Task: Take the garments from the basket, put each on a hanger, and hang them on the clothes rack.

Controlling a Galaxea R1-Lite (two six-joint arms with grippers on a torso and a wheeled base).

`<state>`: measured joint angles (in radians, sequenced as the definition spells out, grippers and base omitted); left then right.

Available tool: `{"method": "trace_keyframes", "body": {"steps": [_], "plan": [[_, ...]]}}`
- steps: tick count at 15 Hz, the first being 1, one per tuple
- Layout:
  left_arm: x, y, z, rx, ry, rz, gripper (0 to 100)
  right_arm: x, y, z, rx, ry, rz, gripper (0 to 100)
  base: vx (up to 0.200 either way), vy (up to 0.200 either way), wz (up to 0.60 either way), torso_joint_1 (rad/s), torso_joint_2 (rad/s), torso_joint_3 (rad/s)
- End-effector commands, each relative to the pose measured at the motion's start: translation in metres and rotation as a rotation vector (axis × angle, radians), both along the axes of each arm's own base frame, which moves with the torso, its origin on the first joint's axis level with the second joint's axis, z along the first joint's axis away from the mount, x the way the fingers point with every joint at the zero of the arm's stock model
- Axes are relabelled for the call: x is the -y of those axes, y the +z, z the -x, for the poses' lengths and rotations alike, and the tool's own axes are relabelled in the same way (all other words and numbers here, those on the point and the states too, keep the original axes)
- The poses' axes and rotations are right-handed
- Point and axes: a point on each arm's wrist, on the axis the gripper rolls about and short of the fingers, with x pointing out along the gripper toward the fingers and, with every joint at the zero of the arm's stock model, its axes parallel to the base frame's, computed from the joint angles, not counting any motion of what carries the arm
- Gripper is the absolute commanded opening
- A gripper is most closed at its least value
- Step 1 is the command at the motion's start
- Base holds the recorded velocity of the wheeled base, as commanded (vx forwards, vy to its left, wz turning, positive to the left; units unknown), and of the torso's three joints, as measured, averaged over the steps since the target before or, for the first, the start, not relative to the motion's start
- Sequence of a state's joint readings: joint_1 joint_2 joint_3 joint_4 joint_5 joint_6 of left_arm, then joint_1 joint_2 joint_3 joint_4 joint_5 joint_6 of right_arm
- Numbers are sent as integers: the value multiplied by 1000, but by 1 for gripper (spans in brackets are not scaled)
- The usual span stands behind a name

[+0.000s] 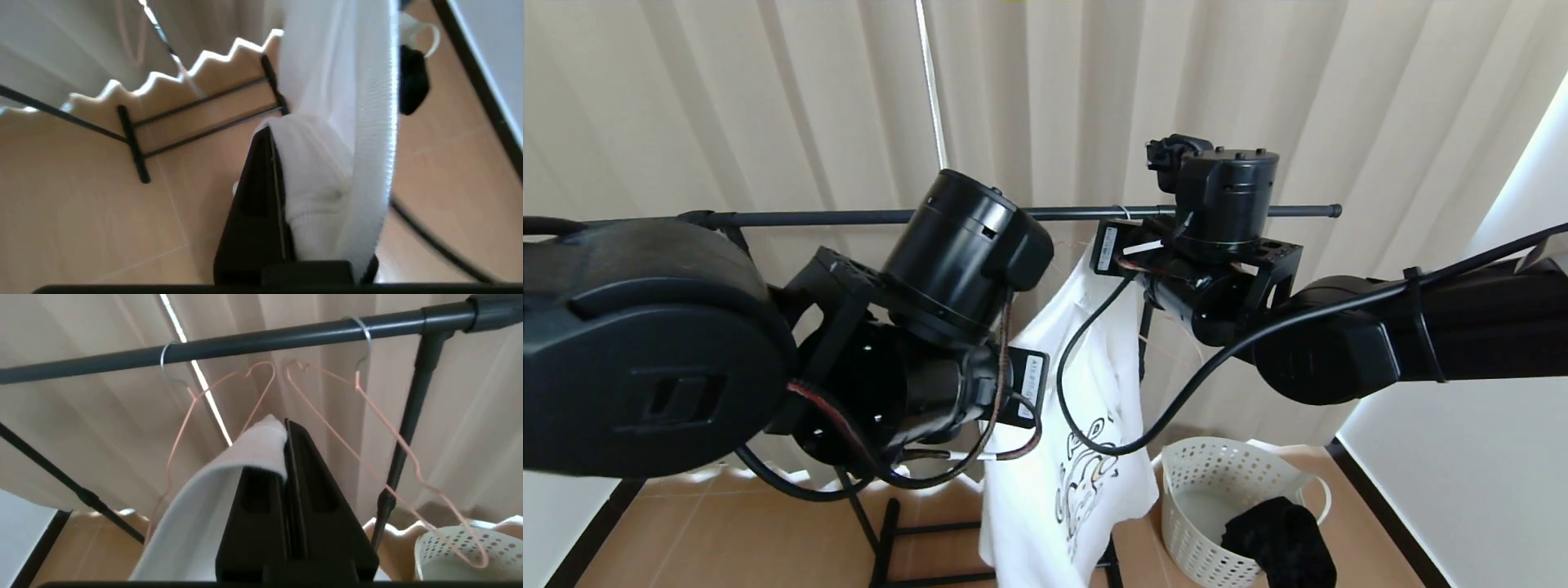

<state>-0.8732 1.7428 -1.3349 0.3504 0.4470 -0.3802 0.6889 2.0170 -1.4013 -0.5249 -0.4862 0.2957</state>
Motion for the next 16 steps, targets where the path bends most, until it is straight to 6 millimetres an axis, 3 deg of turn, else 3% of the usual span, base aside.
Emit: {"method": "trace_keyframes", "body": {"steps": [1, 4, 12, 14, 15, 16], "plan": [[36, -2, 12, -18, -35, 86, 0, -7, -9, 1, -18, 15, 13, 0, 0, 0, 0, 0, 0, 0], [53, 5, 18, -14, -43, 161, 0, -7, -11, 1, -22, 15, 18, 0, 0, 0, 0, 0, 0, 0], [52, 6, 18, -13, -23, 177, 0, -4, -6, 3, -17, 12, 17, 0, 0, 0, 0, 0, 0, 0], [48, 1, 17, -12, -25, 124, 0, 11, 4, 0, -4, -21, 13, 0, 0, 0, 0, 0, 0, 0], [29, -5, 6, 16, 2, 22, 0, 44, 18, 8, -5, -55, 71, 0, 0, 0, 0, 0, 0, 0], [16, -7, -5, 40, 38, -44, 0, 60, 25, 17, -6, -39, 134, 0, 0, 0, 0, 0, 0, 0]]}}
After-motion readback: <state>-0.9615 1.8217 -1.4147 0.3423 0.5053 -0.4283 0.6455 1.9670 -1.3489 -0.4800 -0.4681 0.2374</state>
